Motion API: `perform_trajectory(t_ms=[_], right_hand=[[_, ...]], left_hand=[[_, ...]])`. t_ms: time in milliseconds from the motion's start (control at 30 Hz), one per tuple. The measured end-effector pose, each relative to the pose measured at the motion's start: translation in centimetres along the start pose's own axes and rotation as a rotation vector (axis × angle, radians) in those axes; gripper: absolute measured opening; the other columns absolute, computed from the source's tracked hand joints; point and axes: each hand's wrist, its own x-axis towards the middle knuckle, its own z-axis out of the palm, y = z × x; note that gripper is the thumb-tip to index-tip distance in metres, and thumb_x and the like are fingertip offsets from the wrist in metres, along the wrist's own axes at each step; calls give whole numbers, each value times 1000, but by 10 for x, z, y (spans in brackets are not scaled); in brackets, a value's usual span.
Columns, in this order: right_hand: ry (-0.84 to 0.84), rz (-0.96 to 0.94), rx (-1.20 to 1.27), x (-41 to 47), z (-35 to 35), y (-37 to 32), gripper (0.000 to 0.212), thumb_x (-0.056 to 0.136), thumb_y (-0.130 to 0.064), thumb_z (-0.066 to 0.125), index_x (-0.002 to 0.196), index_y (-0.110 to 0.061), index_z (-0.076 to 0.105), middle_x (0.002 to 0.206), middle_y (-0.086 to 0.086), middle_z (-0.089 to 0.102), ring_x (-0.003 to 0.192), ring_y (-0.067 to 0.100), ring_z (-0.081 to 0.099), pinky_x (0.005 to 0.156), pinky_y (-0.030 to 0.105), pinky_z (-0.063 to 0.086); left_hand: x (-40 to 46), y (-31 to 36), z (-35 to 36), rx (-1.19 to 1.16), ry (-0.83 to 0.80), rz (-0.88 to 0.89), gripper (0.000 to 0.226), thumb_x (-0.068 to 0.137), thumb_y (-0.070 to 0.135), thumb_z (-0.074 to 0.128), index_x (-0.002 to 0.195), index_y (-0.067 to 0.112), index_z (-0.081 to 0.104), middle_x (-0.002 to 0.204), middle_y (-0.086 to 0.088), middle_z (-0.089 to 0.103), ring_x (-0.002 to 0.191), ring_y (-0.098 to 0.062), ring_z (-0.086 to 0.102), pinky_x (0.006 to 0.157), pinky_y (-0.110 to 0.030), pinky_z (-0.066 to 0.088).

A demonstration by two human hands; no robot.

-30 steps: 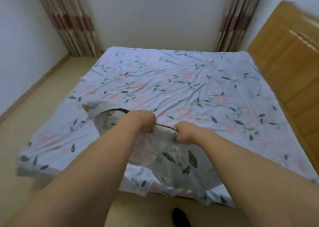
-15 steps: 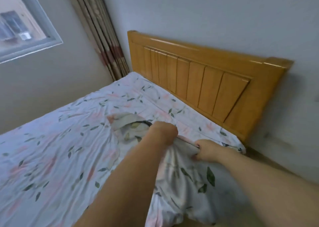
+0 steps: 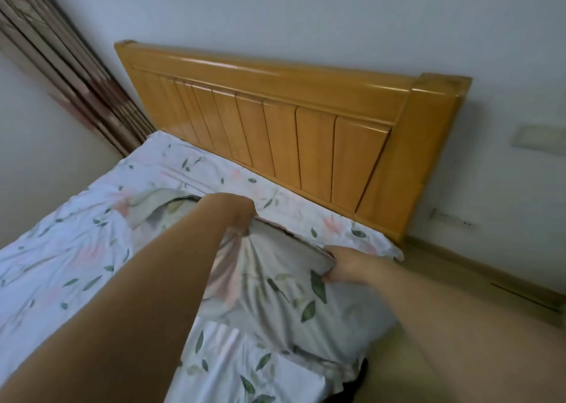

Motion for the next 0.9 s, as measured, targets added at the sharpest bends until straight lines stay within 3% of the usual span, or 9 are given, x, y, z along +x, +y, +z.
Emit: perform_trajectory(t_ms=[133,300,367,467,567,667,767,900], right_hand=[[-19,47,38,86,-32,-29,62,76,-45,66,133,-30,46,128,-4,57,113,18,54,94,28,43],[-130,167,-24,206,-47,-18,66,73,-43,70,133,-28,46,136,2,53,126,28,45,104,37,38],[-118,202,-97,264,-46,5,66,74,-42,69,133,-26,45,139,5,51,134,33,37,112,46,32],[-106,233,-138,339,-33,49,61,82,-35,66,135,-17,43,137,9,51,124,31,49,105,44,42],[-23,336,-82,387,-25,95,55,89,-26,57,140,-18,37,142,10,44,126,32,47,103,45,44],[9,416,33,410,-30,129,70,81,-40,68,141,-25,35,141,7,46,126,32,47,101,43,44],[-15,546,140,418,-35,146,90,72,-49,76,146,-22,32,146,8,42,131,33,44,104,44,42],[-1,565,269,427,-43,153,87,79,-41,74,148,-13,29,149,9,39,133,30,43,102,38,41]], left_hand=[[83,-55,-29,56,-29,-14,42,89,30,59,127,13,54,126,-2,57,112,-28,57,92,-42,48],[220,-86,-25,35,-178,-23,52,77,41,74,120,16,59,119,-2,62,106,-26,61,82,-36,48],[288,-91,-4,26,-242,3,51,77,41,75,118,14,61,118,-4,62,106,-27,60,88,-37,49],[385,-83,43,-73,-99,78,34,90,27,60,118,9,60,124,-10,60,113,-30,57,101,-44,44],[454,-63,89,-136,151,67,37,96,20,38,129,22,54,133,-7,56,130,-29,45,117,-51,13],[504,-54,110,-81,342,-29,39,95,24,30,124,27,56,126,-5,59,136,-32,35,109,-66,-12],[535,-56,117,-238,269,-196,35,97,24,34,126,30,54,137,-1,48,144,-29,17,93,-82,-13],[554,-63,104,-350,363,-247,35,90,10,36,108,29,58,115,1,59,130,-26,36,95,-84,-4]])
